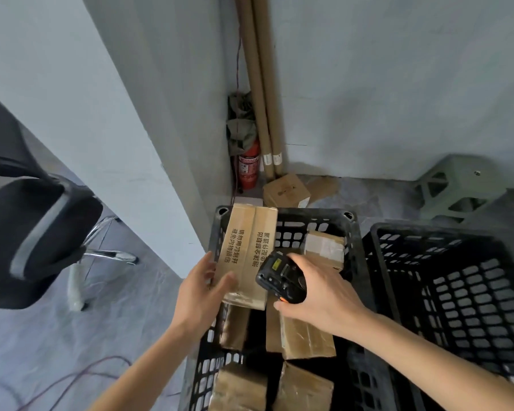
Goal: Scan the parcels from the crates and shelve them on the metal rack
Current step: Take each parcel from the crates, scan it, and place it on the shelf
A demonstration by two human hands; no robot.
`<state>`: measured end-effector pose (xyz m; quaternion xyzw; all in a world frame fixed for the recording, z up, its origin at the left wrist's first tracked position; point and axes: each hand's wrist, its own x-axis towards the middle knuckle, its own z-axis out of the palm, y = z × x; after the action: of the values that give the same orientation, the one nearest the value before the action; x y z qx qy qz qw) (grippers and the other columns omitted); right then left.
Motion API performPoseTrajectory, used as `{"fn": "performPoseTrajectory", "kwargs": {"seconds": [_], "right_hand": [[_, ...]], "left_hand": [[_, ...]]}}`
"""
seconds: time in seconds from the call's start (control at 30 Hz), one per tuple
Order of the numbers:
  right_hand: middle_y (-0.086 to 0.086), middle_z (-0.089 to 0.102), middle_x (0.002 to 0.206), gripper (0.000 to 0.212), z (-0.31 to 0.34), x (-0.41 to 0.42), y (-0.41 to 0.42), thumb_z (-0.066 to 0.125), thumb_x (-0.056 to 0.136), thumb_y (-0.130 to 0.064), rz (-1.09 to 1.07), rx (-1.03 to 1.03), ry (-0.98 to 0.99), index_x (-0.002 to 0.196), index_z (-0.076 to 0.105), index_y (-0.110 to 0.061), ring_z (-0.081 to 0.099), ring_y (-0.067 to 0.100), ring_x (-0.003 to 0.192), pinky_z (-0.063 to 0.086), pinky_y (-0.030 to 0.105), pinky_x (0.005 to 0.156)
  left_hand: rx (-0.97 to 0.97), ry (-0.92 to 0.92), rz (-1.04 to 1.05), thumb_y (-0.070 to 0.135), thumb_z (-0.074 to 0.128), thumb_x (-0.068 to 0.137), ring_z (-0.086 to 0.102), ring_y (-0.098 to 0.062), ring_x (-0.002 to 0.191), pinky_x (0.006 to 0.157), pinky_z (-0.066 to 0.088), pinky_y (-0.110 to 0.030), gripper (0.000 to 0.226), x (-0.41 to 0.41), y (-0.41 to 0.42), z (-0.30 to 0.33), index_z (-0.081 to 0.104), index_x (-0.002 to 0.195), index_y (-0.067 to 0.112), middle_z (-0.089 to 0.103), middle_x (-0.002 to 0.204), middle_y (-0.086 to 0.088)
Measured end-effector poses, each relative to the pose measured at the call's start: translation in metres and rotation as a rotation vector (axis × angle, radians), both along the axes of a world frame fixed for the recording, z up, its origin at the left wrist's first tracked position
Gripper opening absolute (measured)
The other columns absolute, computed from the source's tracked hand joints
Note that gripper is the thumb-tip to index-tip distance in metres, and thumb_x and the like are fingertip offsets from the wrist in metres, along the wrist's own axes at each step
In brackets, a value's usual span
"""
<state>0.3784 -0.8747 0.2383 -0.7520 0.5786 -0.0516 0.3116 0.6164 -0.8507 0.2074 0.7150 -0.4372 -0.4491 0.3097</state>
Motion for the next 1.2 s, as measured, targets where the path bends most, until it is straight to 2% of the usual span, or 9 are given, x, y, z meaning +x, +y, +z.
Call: {"fn": "performPoseTrajectory", "kwargs": {"seconds": [0.07, 0.2, 0.37, 0.43, 0.57, 0.7, 0.87, 0.93, 1.2], "right_hand": [[-0.031, 0.049, 0.108, 0.080, -0.009, 0.007, -0.004, 0.078, 0.074, -0.063, -0.009, 0.006, -0.021, 0.141, 0.041, -0.043, 0.050, -0.003, 0.100, 0.046, 0.022, 0.081], [-0.038, 0.047, 0.101, 0.080, -0.023, 0.019, -0.009, 0.081, 0.073, -0.060, -0.035, 0.050, -0.061, 0.138, 0.040, -0.042, 0.052, 0.000, 0.103, 0.046, 0.018, 0.079], [-0.021, 0.063, 0.115, 0.081, -0.030, 0.021, -0.007, 0.082, 0.063, -0.064, -0.198, 0.114, -0.234, 0.133, 0.044, -0.047, 0.059, 0.001, 0.112, 0.054, 0.031, 0.094], [-0.020, 0.066, 0.114, 0.079, -0.022, 0.018, -0.006, 0.085, 0.066, -0.056, -0.245, 0.103, -0.267, 0.134, 0.046, -0.045, 0.061, -0.002, 0.108, 0.053, 0.025, 0.093], [-0.023, 0.066, 0.119, 0.079, 0.006, 0.006, 0.001, 0.090, 0.070, -0.044, -0.316, 0.102, -0.328, 0.136, 0.047, -0.044, 0.060, -0.008, 0.110, 0.047, 0.013, 0.088], [-0.038, 0.061, 0.118, 0.077, 0.045, -0.011, 0.019, 0.092, 0.072, -0.034, -0.398, 0.035, -0.395, 0.132, 0.048, -0.052, 0.056, -0.015, 0.115, 0.042, 0.004, 0.089], [-0.045, 0.057, 0.118, 0.078, 0.106, -0.037, 0.051, 0.094, 0.071, -0.030, -0.444, -0.040, -0.415, 0.126, 0.046, -0.058, 0.053, -0.021, 0.115, 0.040, -0.001, 0.086], [-0.042, 0.058, 0.122, 0.081, 0.129, -0.046, 0.067, 0.095, 0.070, -0.027, -0.451, -0.070, -0.418, 0.130, 0.048, -0.054, 0.053, -0.019, 0.118, 0.041, 0.004, 0.089], [-0.043, 0.056, 0.124, 0.087, 0.218, -0.081, 0.142, 0.095, 0.070, -0.027, -0.412, -0.178, -0.417, 0.134, 0.044, -0.055, 0.051, -0.018, 0.120, 0.041, 0.007, 0.093]], "left_hand": [[0.020, 0.006, -0.016, 0.030, 0.069, 0.095, 0.064, 0.000, 0.104, 0.085, 0.049, -0.015, 0.059, 0.001, -0.004, -0.005, 0.046, 0.149, 0.021, 0.067, 0.120, 0.014], [0.048, 0.002, -0.048, 0.027, 0.066, 0.097, 0.065, 0.004, 0.099, 0.093, 0.057, -0.026, 0.028, 0.003, -0.008, -0.012, 0.059, 0.123, 0.033, 0.070, 0.113, 0.019], [0.016, 0.071, -0.037, 0.031, 0.072, 0.093, 0.068, 0.001, 0.101, 0.092, 0.058, -0.026, 0.039, 0.006, -0.008, -0.016, 0.065, 0.130, 0.023, 0.074, 0.112, 0.015], [-0.012, 0.130, -0.029, 0.032, 0.071, 0.093, 0.068, 0.004, 0.101, 0.085, 0.056, -0.017, 0.036, 0.004, -0.005, -0.009, 0.066, 0.128, 0.025, 0.075, 0.111, 0.016], [-0.078, 0.271, -0.029, 0.045, 0.064, 0.094, 0.066, -0.001, 0.113, 0.096, 0.053, -0.027, 0.037, -0.004, -0.002, 0.017, 0.065, 0.130, 0.036, 0.071, 0.122, 0.014], [-0.133, 0.396, -0.098, 0.045, 0.054, 0.099, 0.063, 0.006, 0.112, 0.083, 0.051, -0.010, 0.032, -0.019, -0.002, 0.056, 0.066, 0.128, 0.042, 0.070, 0.122, 0.021], [-0.180, 0.471, -0.235, 0.059, 0.060, 0.094, 0.054, -0.014, 0.133, 0.101, 0.054, -0.042, 0.039, -0.037, 0.010, 0.107, 0.062, 0.131, 0.048, 0.059, 0.137, 0.016], [-0.200, 0.510, -0.257, 0.052, 0.065, 0.094, 0.052, -0.011, 0.132, 0.092, 0.058, -0.033, 0.033, -0.046, 0.021, 0.130, 0.063, 0.127, 0.050, 0.058, 0.134, 0.021], [-0.214, 0.585, -0.267, 0.021, 0.086, 0.072, 0.063, 0.018, 0.092, 0.065, 0.055, -0.013, 0.088, -0.079, 0.083, 0.217, 0.035, 0.142, 0.037, 0.065, 0.111, 0.024]]}}
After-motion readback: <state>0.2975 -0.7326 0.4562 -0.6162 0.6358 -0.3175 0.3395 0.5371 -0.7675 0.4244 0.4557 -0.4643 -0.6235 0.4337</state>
